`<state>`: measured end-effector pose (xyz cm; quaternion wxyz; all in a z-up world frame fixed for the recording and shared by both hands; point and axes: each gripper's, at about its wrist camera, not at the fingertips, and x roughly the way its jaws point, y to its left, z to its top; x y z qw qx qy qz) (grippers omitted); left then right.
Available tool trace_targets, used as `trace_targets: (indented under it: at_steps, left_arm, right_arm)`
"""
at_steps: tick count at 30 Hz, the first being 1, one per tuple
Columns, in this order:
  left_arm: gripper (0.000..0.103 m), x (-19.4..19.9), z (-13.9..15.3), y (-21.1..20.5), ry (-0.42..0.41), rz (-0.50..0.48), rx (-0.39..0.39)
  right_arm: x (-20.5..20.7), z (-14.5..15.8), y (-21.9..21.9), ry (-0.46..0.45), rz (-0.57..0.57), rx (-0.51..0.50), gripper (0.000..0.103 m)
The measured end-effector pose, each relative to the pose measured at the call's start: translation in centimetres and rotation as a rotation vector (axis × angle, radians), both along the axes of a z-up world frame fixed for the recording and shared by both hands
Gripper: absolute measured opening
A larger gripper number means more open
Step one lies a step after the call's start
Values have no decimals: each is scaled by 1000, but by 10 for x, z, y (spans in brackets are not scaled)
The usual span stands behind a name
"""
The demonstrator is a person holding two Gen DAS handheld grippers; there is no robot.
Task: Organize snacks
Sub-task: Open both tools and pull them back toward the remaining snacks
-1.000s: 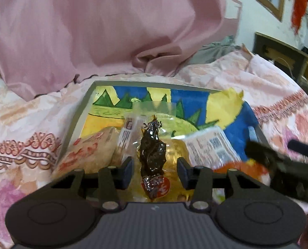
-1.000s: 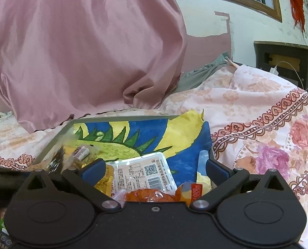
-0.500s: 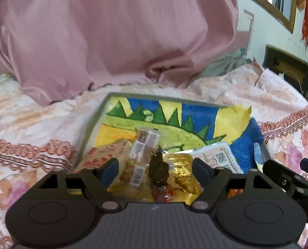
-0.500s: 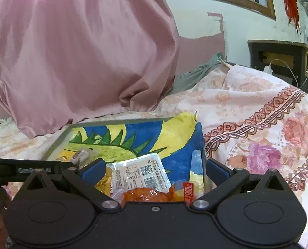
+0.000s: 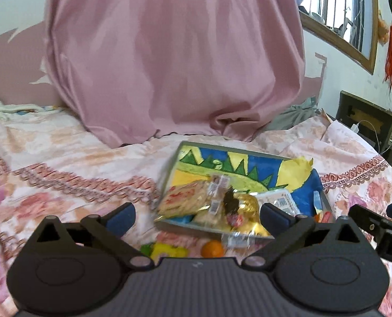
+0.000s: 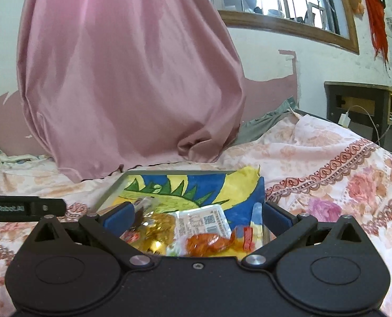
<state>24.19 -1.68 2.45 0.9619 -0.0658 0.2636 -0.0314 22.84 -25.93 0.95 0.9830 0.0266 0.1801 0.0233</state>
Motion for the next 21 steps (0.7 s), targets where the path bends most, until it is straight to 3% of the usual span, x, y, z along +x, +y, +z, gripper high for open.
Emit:
trace_targets:
  at_steps: [6, 12, 21]
  left_arm:
    - [103, -52, 3, 23, 11, 38, 1]
    - [103, -96, -2, 34, 32, 71, 56]
    - [103, -143, -15, 47, 83, 135, 90]
  right_arm:
    - [-43, 3, 6, 8, 5, 15, 102]
    - [-75, 1, 21, 29, 47, -17, 102]
    - [-119, -6, 41, 67, 99, -47, 102]
